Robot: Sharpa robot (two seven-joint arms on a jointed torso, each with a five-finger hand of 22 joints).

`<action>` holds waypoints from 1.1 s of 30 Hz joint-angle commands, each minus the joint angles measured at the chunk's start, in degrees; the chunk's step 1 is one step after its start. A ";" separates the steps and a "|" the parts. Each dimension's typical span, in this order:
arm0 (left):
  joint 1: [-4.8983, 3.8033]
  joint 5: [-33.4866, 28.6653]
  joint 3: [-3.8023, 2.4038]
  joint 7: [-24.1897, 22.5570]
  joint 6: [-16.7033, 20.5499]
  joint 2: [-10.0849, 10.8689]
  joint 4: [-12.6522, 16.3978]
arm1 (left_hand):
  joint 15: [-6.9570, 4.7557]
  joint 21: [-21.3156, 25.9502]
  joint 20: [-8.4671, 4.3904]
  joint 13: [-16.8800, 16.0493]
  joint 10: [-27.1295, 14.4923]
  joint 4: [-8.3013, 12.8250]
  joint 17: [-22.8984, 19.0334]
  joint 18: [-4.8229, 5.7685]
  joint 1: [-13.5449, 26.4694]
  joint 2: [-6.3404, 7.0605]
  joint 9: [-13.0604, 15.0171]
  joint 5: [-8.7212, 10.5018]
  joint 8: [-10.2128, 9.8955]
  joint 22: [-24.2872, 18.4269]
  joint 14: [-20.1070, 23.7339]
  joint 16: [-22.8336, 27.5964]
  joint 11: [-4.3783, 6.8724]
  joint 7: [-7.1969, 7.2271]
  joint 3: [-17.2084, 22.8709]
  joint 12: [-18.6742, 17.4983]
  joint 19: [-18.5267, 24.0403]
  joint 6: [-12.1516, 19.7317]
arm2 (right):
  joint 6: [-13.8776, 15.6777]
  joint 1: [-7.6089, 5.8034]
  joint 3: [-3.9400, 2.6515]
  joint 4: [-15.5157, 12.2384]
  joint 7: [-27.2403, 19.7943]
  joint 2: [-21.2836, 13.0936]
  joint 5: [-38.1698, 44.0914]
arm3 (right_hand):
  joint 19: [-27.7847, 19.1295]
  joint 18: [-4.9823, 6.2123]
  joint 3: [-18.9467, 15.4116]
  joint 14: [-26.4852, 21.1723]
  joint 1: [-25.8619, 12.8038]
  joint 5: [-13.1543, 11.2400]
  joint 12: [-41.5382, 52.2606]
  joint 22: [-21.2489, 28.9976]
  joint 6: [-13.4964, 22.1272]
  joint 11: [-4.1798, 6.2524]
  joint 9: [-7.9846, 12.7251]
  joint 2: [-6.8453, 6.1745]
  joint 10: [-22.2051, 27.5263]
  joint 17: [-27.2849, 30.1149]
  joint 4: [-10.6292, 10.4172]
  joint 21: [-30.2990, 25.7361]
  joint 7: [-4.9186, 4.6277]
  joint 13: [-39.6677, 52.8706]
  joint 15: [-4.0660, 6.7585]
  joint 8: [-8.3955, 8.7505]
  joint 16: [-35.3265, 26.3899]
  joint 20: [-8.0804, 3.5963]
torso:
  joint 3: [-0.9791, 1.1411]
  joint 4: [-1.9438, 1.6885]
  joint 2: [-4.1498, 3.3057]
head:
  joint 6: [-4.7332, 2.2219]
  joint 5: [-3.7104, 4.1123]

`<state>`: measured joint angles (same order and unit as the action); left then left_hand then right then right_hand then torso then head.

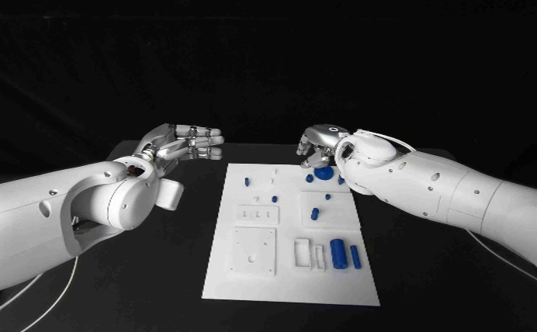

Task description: Assemble the parts on the task board

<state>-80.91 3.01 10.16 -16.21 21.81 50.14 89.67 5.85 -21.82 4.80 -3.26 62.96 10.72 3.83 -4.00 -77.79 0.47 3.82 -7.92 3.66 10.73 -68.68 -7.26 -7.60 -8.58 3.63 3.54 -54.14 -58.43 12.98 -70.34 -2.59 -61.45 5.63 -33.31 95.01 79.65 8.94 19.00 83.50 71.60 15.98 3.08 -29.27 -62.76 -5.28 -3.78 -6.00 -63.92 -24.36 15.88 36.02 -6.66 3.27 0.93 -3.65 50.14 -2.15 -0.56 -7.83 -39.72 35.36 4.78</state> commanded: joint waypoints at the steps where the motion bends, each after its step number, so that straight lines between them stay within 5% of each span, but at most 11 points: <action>1: -0.12 0.33 -0.08 -0.61 -1.05 -0.15 -0.08 | 0.00 -0.08 0.04 -0.09 -0.50 -0.09 -0.01 0.15 0.32 -0.13 0.01 0.23 -0.08 -0.12 0.49 0.16 -0.21 -0.04 -0.40 -0.11 0.31 0.41 | -2.63 0.08 -0.02 0.23 1.72 0.16 4.04 | 0.19 0.73 -0.16 -0.56 0.21 -0.25 0.22 -0.62 0.43 -0.04 0.08 -0.46 0.63 0.16 -0.20 -0.46 -0.07 0.05 -0.09 0.10 0.31 0.22 | 0.13 -0.42 -0.70 | -0.28 0.38; 11: -0.12 0.24 -0.08 -0.68 -1.33 -0.41 -0.36 | 0.04 -0.08 0.07 -0.09 -0.81 -0.14 -0.01 0.13 0.35 -0.11 0.01 0.22 -0.09 -0.25 0.53 0.15 -0.29 -0.08 -0.52 -0.11 0.30 0.50 | -5.49 0.67 -0.01 0.62 2.56 0.08 5.13 | 0.68 0.88 -0.83 -0.70 0.92 -0.33 0.20 -3.76 0.79 -0.21 0.08 -0.53 1.57 0.63 -0.26 -2.52 0.03 0.03 -0.25 0.09 0.82 0.42 | 0.40 -0.92 -1.41 | -0.74 1.08; 21: -0.12 0.22 -0.08 -0.69 -1.58 -0.34 -0.48 | 0.14 -0.05 0.16 -0.09 -1.47 -0.22 -0.02 0.09 0.24 -0.03 0.01 0.23 -0.09 -0.50 0.68 0.19 -0.47 -0.13 -0.69 -0.11 0.32 0.57 | -7.21 1.34 0.00 0.45 2.77 -0.66 5.41 | 1.23 0.83 -0.75 -0.69 1.10 -0.31 0.21 -6.72 0.73 -0.17 0.09 -0.52 1.72 0.82 -0.26 -4.67 0.04 0.03 -0.22 0.10 0.90 0.39 | 0.43 -1.09 -2.04 | -1.16 1.13; 33: -0.11 0.15 -0.07 -0.75 -1.68 -0.31 -0.75 | 0.22 -0.03 0.26 -0.09 -1.95 -0.39 -0.02 0.01 0.13 -0.03 0.01 0.23 -0.09 -0.76 0.78 0.23 -0.59 -0.15 -0.79 -0.10 0.33 0.58 | -8.18 1.92 0.01 0.10 2.64 -1.37 5.24 | 1.56 0.97 3.54 -0.81 0.18 -0.75 0.20 -10.89 -0.06 -0.07 0.08 -0.84 0.76 0.65 0.02 -6.37 0.13 0.03 -0.18 0.09 1.53 0.33 | 0.50 -1.30 -2.74 | -1.84 1.41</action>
<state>-80.94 3.06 10.16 -16.25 21.10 49.92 88.91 6.25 -21.81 4.80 -3.29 61.52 10.24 3.82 -4.00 -77.80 0.46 3.81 -7.93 3.65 10.02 -68.27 -7.26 -8.20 -8.79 3.16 3.54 -54.15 -58.23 6.15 -68.45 -2.57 -61.32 8.05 -34.69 99.39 80.87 8.87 22.16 83.11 72.26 15.53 3.08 -39.86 -62.40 -5.32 -3.77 -6.65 -62.88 -23.66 15.93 29.86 -6.63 3.25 0.93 -3.65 51.49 -1.73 -0.08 -9.00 -42.24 33.63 6.08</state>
